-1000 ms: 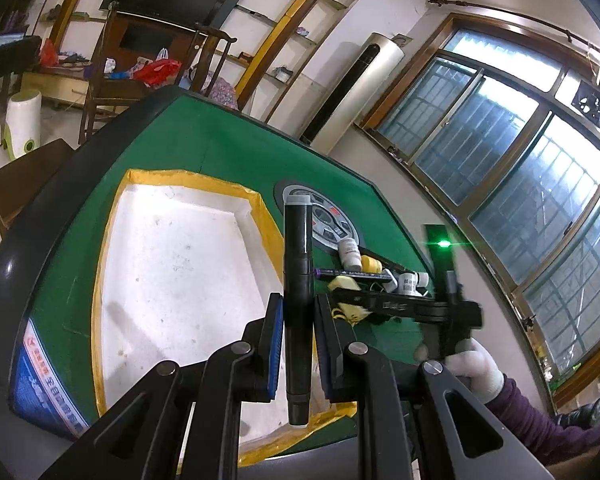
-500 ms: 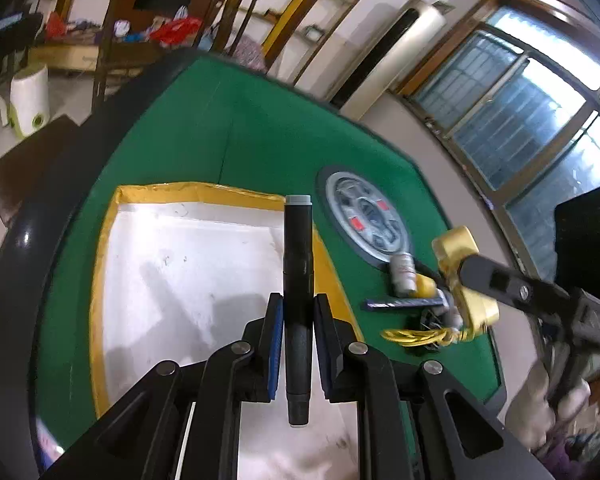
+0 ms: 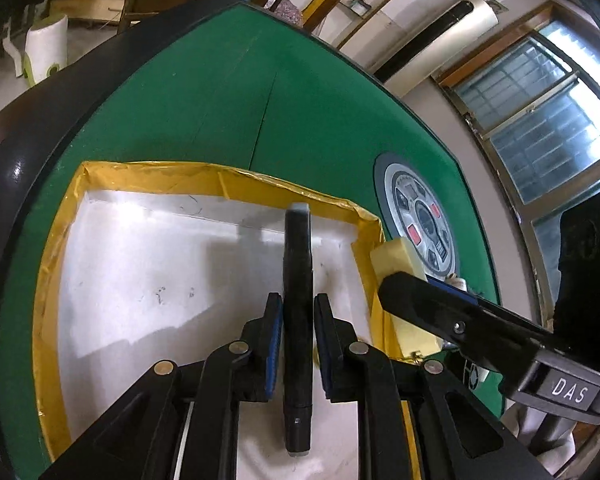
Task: Organize rigid objects
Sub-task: 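Carry the marker and cream box into the yellow-rimmed tray and open both grippers, then move the left gripper back over the black fan housing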
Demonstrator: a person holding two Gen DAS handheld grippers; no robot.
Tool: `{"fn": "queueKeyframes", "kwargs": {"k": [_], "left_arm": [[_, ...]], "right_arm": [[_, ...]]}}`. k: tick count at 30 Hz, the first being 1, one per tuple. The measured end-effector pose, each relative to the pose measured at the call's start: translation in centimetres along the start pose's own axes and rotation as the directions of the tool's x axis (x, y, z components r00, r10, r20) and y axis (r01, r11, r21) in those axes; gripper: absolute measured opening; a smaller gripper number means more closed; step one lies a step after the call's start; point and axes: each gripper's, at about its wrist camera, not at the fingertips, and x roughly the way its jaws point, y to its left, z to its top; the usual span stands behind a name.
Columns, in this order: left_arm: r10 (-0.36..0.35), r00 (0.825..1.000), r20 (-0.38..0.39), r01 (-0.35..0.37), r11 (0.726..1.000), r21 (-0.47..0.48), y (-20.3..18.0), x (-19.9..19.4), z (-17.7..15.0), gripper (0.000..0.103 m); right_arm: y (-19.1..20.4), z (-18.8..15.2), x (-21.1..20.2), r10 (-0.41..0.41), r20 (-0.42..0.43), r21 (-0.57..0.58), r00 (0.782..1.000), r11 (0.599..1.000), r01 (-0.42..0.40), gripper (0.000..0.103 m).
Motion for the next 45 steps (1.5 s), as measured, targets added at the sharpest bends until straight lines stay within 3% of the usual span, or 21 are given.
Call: {"fn": "queueKeyframes", "kwargs": {"k": [2,3,7,9,14,18,25,30,35,38,45], "left_arm": [[-0.017,1.000,0.013,0.017,1.000,-0.018,0.5,-0.2,-0.2,0.045],[-0.005,1.000,0.019,0.006,1.000,-0.029,0.8,-0.4,-0.2,0.049],[-0.019,1.000,0.024,0.021,0.996,-0.085,2.2,-1.3,-0.8,0.051],[-0.016,0.999,0.036,0.020,0.995,-0.102,2.5,-1.6,-1.1,0.058],[-0.031,0.997,0.071,0.039,0.992,-0.119,2.9,-3.1,-1.6,0.063],[-0.041,0.993,0.109,0.054,0.992,-0.112,2.2,-4.3,-1.8,0.073],[-0.049,0.989,0.141,0.064,0.993,-0.103,0.5,-5.7,-2.6,0.079],[-0.071,0.988,0.137,0.081,0.994,-0.067,-1.5,-6.3,-3.7,0.092],[-0.127,0.986,0.104,0.126,0.992,0.012,-5.3,-6.4,-5.5,0.096],[-0.141,0.987,0.078,0.135,0.988,0.079,-8.3,-6.0,-6.4,0.100],[-0.137,0.990,-0.029,0.140,0.973,0.183,-15.1,-2.0,-8.9,0.100]], "right_arm": [[0.2,0.1,0.2,-0.005,0.001,-0.004,1.000,1.000,0.005,0.046],[0.2,0.3,0.4,-0.002,-0.001,-0.004,1.000,1.000,0.002,0.046],[0.0,0.3,1.0,0.012,-0.013,0.007,1.000,1.000,-0.012,0.046],[-0.2,0.3,1.2,0.013,-0.008,0.012,1.000,1.000,-0.013,0.047],[0.0,0.3,1.1,0.030,0.005,0.012,1.000,0.999,-0.030,0.056],[0.4,0.4,-0.5,-0.006,0.053,-0.021,0.999,1.000,0.007,0.063],[-1.2,-0.9,-3.5,0.011,0.104,-0.011,0.994,1.000,-0.010,0.064],[-2.9,-3.1,-7.2,0.007,0.157,-0.024,0.987,1.000,-0.003,0.064],[-7.4,-5.9,-12.0,-0.025,0.236,0.015,0.972,1.000,0.022,0.074],[-11.7,-8.3,-14.6,-0.087,0.282,0.090,0.956,0.994,0.063,0.074],[-20.1,-13.4,-16.4,-0.183,0.275,0.241,0.944,0.964,0.116,0.074]]}}
